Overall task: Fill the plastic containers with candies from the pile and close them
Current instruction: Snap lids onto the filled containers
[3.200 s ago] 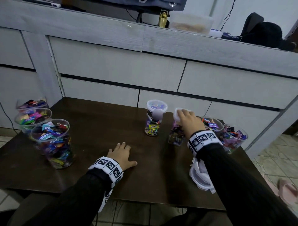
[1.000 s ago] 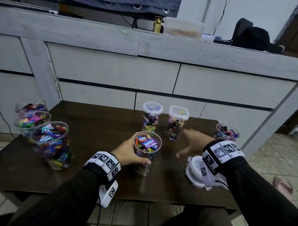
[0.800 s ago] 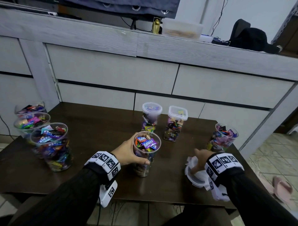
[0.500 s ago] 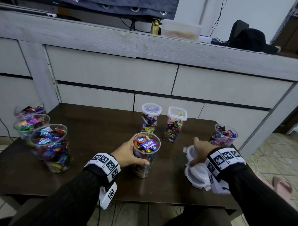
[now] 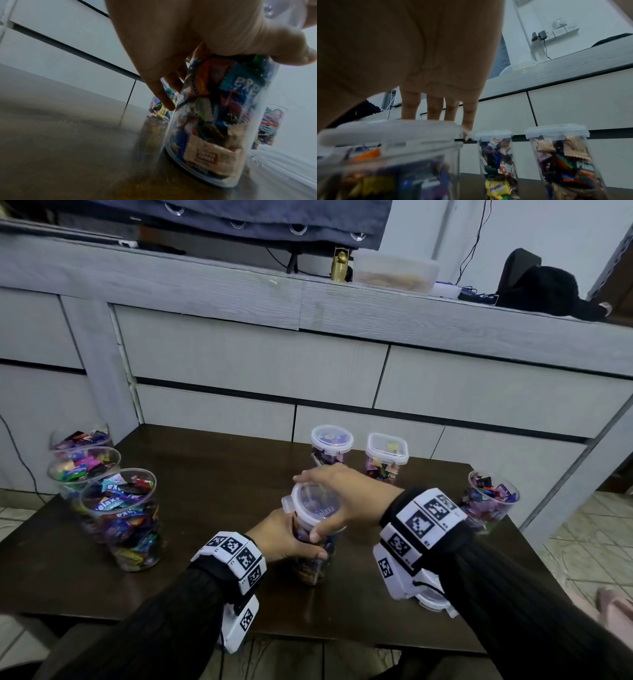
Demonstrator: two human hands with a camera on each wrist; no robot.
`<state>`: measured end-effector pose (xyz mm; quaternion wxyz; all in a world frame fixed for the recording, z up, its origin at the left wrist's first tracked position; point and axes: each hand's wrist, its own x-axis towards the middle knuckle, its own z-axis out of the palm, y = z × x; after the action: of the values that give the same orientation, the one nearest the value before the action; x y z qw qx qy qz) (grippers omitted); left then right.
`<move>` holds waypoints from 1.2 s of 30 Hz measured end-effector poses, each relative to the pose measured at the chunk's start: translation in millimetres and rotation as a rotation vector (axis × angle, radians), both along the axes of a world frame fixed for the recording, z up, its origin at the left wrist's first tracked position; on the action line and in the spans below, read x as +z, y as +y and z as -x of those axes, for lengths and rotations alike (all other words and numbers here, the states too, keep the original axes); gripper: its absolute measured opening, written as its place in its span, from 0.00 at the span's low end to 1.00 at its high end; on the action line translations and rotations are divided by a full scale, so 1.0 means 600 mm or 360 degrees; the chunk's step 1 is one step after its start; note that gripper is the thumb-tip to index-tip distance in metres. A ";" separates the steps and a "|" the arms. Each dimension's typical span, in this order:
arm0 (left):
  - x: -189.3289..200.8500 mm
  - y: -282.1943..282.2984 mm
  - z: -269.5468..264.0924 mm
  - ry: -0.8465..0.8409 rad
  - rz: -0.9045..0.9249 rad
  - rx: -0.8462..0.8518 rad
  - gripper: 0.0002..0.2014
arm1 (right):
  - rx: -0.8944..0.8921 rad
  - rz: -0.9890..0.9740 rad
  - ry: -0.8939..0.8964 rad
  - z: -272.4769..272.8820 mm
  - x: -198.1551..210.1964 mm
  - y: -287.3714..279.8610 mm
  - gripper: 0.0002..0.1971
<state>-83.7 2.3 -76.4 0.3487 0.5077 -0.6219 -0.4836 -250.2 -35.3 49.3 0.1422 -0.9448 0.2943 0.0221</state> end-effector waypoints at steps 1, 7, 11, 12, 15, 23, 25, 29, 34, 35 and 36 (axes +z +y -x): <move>0.000 0.001 0.001 0.0039 0.0014 0.0023 0.36 | 0.0021 -0.0006 0.0031 -0.001 -0.005 0.000 0.45; 0.001 0.001 0.002 0.0163 0.0013 0.0006 0.40 | 0.0041 -0.0053 0.0033 0.010 -0.014 -0.004 0.42; -0.001 0.001 0.002 0.0203 0.0052 -0.0015 0.39 | 0.0001 -0.0072 -0.0051 0.016 -0.036 0.005 0.42; -0.002 0.000 0.002 0.0202 0.0061 -0.0020 0.38 | -0.0023 -0.0088 -0.0088 0.018 -0.044 0.009 0.43; -0.007 -0.003 0.000 0.0204 0.0092 -0.0040 0.39 | -0.0060 -0.0027 -0.0170 0.019 -0.064 0.016 0.44; 0.009 -0.002 -0.026 -0.0188 0.0115 -0.0192 0.50 | -0.0071 0.0066 -0.0273 0.038 -0.073 0.011 0.50; 0.009 0.001 -0.034 -0.0233 0.0124 -0.0102 0.47 | -0.0039 0.0395 -0.0179 0.045 -0.068 0.004 0.41; 0.002 0.002 -0.041 -0.0158 0.0112 0.0007 0.42 | 0.0018 0.0540 -0.0077 0.058 -0.058 0.000 0.37; 0.008 -0.007 -0.024 -0.0197 0.0217 -0.0006 0.51 | -0.0071 0.0410 -0.0257 0.048 -0.068 0.012 0.33; 0.009 -0.011 -0.020 -0.0166 0.0204 -0.0031 0.52 | -0.0100 0.0447 -0.0306 0.045 -0.073 0.015 0.29; 0.010 -0.014 -0.016 -0.0153 0.0185 -0.0046 0.53 | -0.0114 0.0494 -0.0340 0.042 -0.078 0.016 0.26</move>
<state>-74.0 -6.0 -70.6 0.3403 0.5001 -0.6724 -0.4267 -275.1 -25.7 2.7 0.0259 -0.9413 0.3109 -0.1289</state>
